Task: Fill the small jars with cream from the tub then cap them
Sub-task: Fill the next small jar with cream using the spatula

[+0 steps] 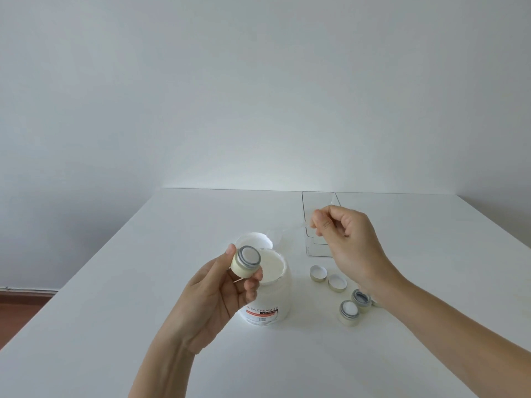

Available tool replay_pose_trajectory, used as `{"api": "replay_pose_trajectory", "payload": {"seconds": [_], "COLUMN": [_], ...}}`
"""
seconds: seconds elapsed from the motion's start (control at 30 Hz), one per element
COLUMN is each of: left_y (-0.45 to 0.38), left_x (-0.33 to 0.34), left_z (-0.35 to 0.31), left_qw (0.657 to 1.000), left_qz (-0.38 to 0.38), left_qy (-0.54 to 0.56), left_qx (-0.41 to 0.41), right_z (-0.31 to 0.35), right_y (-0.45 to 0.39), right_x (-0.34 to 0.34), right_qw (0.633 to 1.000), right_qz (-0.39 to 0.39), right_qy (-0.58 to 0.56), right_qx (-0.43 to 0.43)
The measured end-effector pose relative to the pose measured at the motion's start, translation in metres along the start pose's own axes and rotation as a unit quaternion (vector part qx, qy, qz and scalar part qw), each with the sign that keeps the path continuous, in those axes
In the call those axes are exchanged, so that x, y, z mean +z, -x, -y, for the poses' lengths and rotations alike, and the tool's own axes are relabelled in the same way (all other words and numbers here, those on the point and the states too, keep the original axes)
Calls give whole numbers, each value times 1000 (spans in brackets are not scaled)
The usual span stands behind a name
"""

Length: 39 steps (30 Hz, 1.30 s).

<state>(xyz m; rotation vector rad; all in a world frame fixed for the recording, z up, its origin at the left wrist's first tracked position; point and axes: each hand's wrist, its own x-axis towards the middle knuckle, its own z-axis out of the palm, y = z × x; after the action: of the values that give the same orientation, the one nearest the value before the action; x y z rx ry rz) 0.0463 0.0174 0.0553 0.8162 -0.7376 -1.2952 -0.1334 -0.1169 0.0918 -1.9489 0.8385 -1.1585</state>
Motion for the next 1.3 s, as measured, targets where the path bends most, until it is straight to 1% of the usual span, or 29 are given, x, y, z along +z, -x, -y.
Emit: {"api": "replay_pose_trajectory", "payload": {"seconds": [0.1,0.17,0.3,0.47,0.57,0.63,0.7,0.77,0.83,0.9,1.03,1.17,1.3], "left_y": [4,6,8,10,9,8,6,3,-3,-10,-22,-31,-39], "left_x": [-6,-7,-6,2,12,20,30,40,50,56,59,61,64], "left_z": [0,0,4,10,18,26,38,54,72,89,115,125,127], "left_qw": [998,995,988,983,983,983,984,979,960,932,883,844,828], "left_qz": [-11,-20,-23,-44,-52,-46,-27,-3,11,12,-25,-43,-52], "left_qy": [-43,-72,-117,-134,-135,-139,-155,-195,-277,-360,-468,-531,-554], "left_qx": [48,64,94,114,114,106,89,59,40,33,34,59,65], "right_z": [-10,-13,-14,-15,-15,-16,-20,-26,-32,-37,-50,-60,-65], "right_y": [2,2,-4,-10,-12,-11,-11,-7,-2,5,20,31,40], "right_x": [5,8,9,-4,-16,-28,-43,-58,-72,-82,-98,-108,-112], "right_qw": [995,988,968,956,953,958,964,968,972,973,972,969,966], "right_qz": [36,60,89,108,101,84,52,17,-9,-25,-56,-69,-68], "right_qy": [62,98,206,251,260,245,219,192,162,143,99,64,52], "right_qx": [74,101,108,109,120,127,144,161,170,182,207,230,246]}}
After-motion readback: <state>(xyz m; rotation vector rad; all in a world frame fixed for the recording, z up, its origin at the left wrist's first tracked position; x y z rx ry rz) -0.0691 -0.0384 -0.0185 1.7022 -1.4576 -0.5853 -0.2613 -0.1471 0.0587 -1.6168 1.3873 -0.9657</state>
